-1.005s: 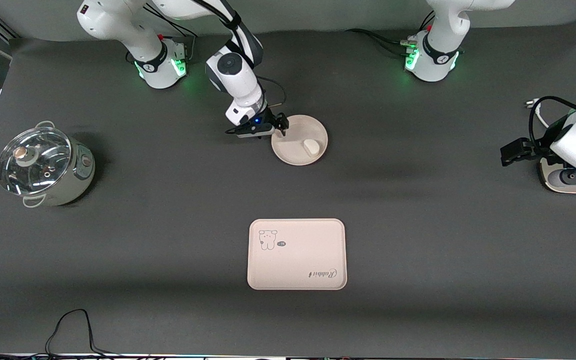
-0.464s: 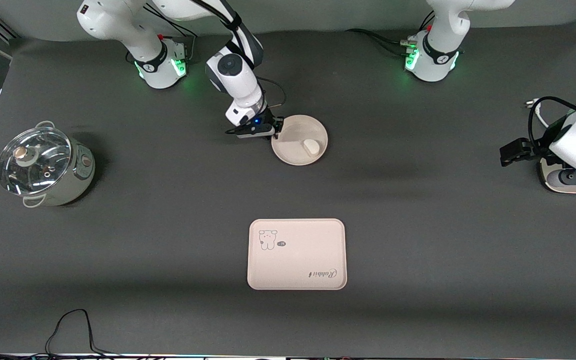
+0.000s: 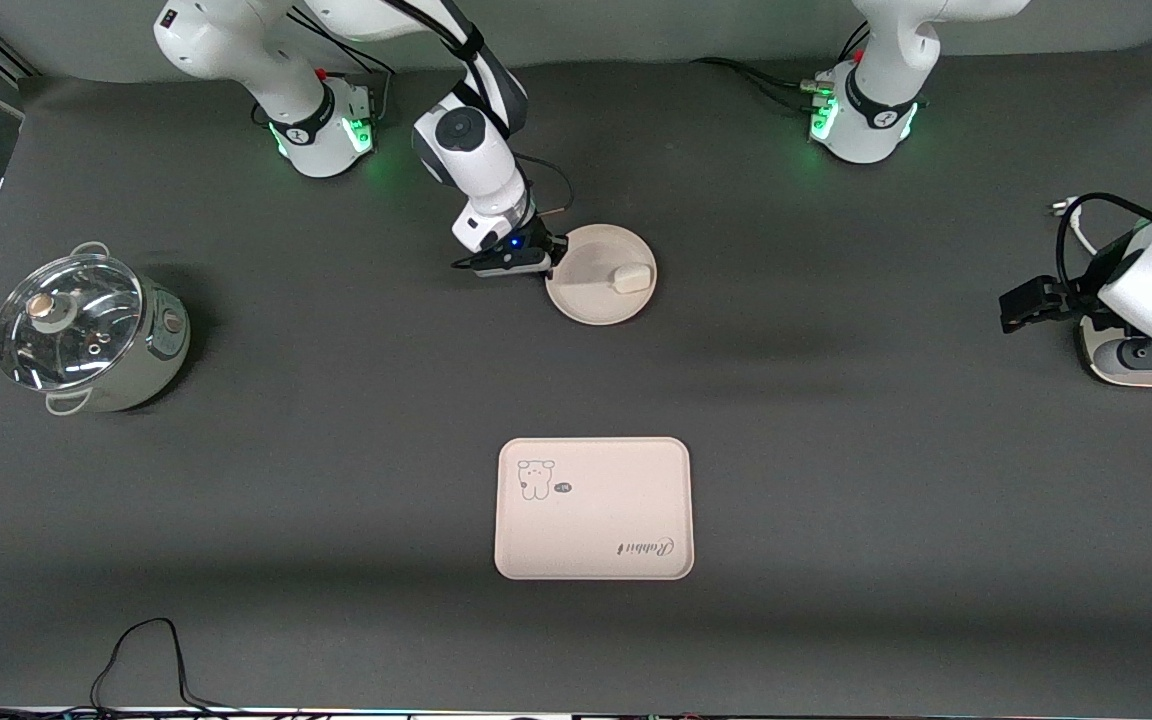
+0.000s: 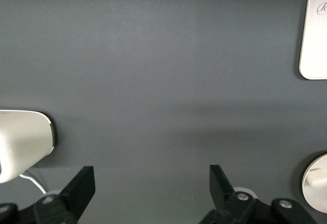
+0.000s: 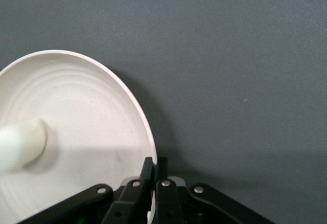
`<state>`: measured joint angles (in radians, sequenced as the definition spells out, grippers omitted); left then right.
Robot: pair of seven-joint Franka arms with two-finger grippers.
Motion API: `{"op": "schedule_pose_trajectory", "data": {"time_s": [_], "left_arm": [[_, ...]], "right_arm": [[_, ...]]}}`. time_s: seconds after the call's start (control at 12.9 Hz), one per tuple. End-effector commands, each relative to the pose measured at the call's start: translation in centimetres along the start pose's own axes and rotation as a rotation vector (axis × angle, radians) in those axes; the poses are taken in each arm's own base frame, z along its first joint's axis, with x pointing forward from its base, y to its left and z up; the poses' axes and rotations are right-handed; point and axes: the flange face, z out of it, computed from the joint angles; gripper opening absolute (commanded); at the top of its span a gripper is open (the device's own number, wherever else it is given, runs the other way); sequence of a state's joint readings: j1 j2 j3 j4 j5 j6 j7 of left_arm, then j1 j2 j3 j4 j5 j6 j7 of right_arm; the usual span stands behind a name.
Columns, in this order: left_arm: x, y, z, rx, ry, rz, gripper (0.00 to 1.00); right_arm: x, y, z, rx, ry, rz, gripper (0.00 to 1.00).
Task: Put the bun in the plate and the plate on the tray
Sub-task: 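Reach the right gripper to the plate rim and grip it, then lift the plate with the right gripper and lower it onto the tray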
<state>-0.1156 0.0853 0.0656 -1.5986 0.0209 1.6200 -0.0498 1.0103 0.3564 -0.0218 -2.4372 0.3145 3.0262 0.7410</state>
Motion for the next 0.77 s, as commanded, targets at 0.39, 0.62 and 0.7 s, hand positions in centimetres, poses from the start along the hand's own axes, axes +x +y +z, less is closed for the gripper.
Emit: {"op": "schedule_pose_trajectory", "data": {"time_s": [0.39, 0.62, 0.7], "left_arm": [[0.1, 0.0, -0.3, -0.004, -0.001, 0.016, 1.0], [0.1, 0.0, -0.2, -0.004, -0.002, 0.016, 1.0], [0.2, 0.0, -0.3, -0.004, 0.001, 0.016, 1.0]], "right_arm": [[3.9, -1.6, -10.2, 0.055, -0.063, -0.025, 0.0], [5.0, -2.6, -12.8, 0.092, -0.047, -0.019, 0.0], [6.0, -2.9, -13.2, 0.102, -0.035, -0.01, 0.0]]}}
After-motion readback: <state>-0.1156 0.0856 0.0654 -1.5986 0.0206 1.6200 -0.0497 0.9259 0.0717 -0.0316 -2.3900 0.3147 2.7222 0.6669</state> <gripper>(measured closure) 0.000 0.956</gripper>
